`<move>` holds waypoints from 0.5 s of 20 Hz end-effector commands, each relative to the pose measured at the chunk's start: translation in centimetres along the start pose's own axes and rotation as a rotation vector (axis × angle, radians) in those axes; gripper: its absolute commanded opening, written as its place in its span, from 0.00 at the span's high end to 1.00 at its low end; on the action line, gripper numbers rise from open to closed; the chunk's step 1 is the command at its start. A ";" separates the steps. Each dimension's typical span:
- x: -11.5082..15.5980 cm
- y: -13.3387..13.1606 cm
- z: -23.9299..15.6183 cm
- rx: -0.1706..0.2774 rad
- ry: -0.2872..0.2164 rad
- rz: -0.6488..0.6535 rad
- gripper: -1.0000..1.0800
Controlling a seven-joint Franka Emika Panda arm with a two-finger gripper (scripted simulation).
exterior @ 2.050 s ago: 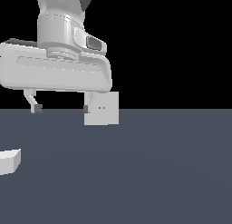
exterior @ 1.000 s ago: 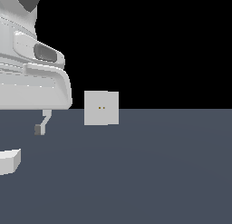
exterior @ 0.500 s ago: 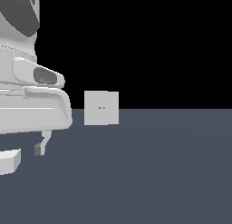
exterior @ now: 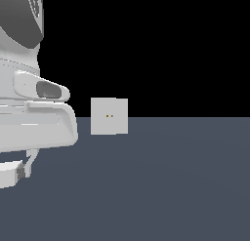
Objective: Plug the charger into the wall socket.
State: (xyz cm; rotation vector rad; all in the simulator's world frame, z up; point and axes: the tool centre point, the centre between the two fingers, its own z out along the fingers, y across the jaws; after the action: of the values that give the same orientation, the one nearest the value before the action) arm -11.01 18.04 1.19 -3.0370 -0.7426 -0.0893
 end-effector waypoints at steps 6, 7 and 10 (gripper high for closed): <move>0.0 0.0 0.0 0.000 0.000 0.000 1.00; 0.0 0.0 0.0 0.000 0.000 0.000 1.00; 0.1 0.6 -0.3 -0.001 0.000 0.008 1.00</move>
State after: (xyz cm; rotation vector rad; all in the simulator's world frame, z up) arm -10.88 17.82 1.32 -3.0383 -0.7375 -0.0888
